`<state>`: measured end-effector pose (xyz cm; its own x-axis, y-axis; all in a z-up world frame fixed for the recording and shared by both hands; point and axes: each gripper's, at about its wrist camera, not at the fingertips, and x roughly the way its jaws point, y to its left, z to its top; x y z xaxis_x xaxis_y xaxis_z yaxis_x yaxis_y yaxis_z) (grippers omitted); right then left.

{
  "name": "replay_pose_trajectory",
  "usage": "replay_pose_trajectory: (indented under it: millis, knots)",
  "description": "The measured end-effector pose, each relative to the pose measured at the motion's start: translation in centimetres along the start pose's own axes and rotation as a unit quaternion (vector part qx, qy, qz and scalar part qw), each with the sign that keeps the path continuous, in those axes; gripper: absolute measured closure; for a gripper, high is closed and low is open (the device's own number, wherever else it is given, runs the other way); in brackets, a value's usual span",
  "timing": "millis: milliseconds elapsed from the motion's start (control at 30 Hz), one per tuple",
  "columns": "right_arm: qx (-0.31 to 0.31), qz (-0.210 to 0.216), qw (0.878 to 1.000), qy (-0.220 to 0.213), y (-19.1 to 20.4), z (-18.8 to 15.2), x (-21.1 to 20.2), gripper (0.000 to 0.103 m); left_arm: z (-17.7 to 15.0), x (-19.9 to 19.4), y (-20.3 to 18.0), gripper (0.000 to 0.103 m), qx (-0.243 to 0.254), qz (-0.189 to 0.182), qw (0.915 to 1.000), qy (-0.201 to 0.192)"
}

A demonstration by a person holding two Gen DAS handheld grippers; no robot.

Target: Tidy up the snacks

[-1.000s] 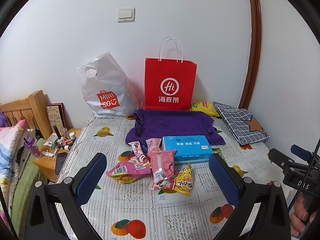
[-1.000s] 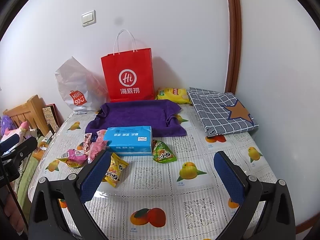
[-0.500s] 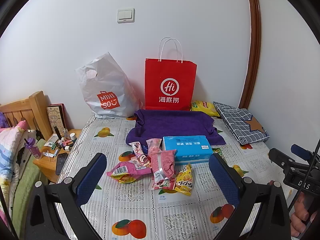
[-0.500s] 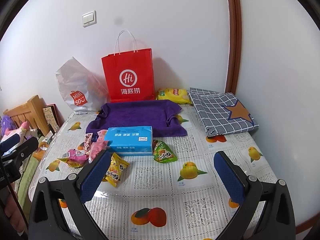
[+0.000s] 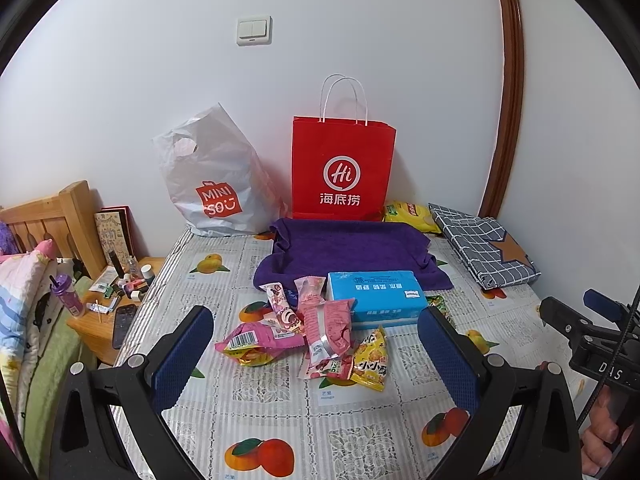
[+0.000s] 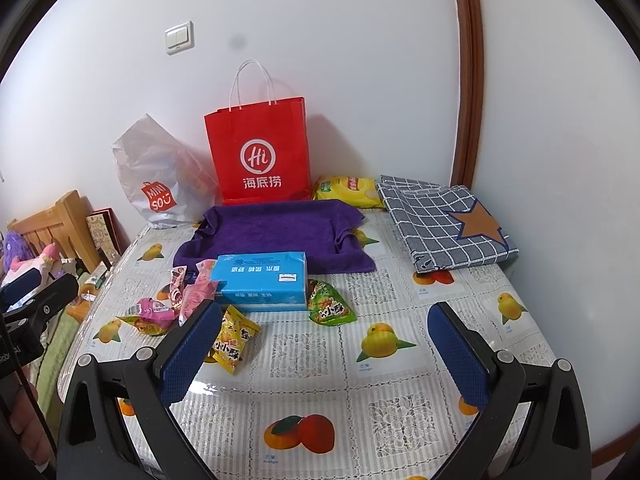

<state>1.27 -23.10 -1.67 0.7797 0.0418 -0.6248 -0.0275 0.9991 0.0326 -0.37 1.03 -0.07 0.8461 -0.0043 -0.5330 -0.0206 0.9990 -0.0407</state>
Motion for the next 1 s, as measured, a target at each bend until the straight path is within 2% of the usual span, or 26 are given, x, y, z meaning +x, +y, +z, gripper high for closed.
replay_pose_trajectory:
  millis: [1000]
  knots:
    - [-0.004, 0.0, 1.0, 0.0, 0.06, -0.05, -0.08, 0.001, 0.02, -0.13, 0.15, 0.0, 0.0, 0.001, 1.0, -0.001]
